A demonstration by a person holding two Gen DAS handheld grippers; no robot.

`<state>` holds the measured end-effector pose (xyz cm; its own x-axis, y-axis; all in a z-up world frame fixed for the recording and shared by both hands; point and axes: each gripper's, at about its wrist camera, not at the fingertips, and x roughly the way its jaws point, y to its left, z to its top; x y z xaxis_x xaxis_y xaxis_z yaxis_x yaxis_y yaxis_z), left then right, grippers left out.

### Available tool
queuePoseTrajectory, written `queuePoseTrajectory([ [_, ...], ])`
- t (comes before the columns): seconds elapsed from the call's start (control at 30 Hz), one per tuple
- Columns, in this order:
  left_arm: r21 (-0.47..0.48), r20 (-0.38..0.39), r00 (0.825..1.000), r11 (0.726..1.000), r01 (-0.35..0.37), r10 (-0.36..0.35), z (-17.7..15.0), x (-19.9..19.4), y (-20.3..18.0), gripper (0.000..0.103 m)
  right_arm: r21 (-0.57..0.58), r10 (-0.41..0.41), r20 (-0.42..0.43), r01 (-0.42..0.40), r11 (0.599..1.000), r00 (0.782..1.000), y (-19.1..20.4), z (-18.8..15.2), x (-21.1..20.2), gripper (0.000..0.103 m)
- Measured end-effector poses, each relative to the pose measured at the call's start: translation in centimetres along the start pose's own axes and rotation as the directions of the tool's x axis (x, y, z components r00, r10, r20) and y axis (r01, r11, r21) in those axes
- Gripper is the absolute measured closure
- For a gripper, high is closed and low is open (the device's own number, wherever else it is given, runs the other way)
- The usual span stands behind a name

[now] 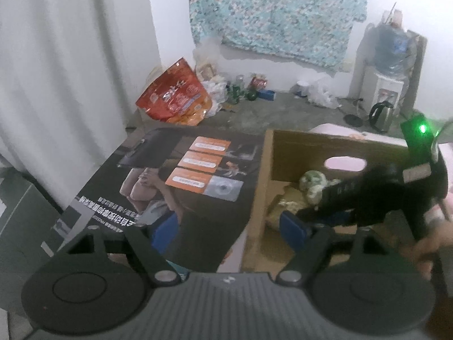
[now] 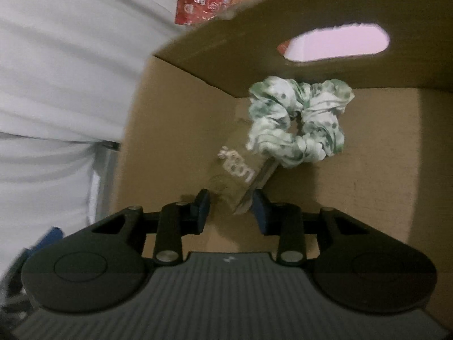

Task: Organize soft objects
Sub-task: 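Move the left tool to the white yogurt cup while the right tool moves toward the striped towel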

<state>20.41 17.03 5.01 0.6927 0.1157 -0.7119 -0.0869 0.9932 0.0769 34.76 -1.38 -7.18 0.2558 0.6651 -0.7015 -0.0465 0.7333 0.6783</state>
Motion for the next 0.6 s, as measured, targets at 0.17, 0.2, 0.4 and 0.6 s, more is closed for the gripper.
queuePoseTrajectory([
  [0.17, 0.003, 0.089, 0.994, 0.998, 0.069, -0.069, -0.8, -4.0, -1.6, 0.015, -0.048, 0.092, 0.064, -0.089, 0.995, 0.994, 1.5, -0.9, -7.8, 0.057],
  [0.2, 0.003, 0.105, 0.990, 0.995, 0.096, -0.096, -1.0, -5.0, -2.0, 0.014, -0.062, 0.114, 0.076, -0.109, 0.992, 0.991, 1.5, -1.5, -9.6, 0.054],
  [0.4, 0.045, 0.171, 0.920, 0.936, 0.349, -0.352, -3.0, -10.6, -5.1, 0.005, -0.182, 0.189, 0.199, -0.153, 0.971, 0.962, 1.2, -7.3, -22.4, 0.033],
  [0.6, 0.186, 0.164, 0.837, 0.850, 0.493, -0.521, -6.4, -15.2, -11.1, 0.005, -0.184, 0.123, 0.374, -0.056, 0.981, 0.919, -5.0, -15.8, -34.6, 0.029],
])
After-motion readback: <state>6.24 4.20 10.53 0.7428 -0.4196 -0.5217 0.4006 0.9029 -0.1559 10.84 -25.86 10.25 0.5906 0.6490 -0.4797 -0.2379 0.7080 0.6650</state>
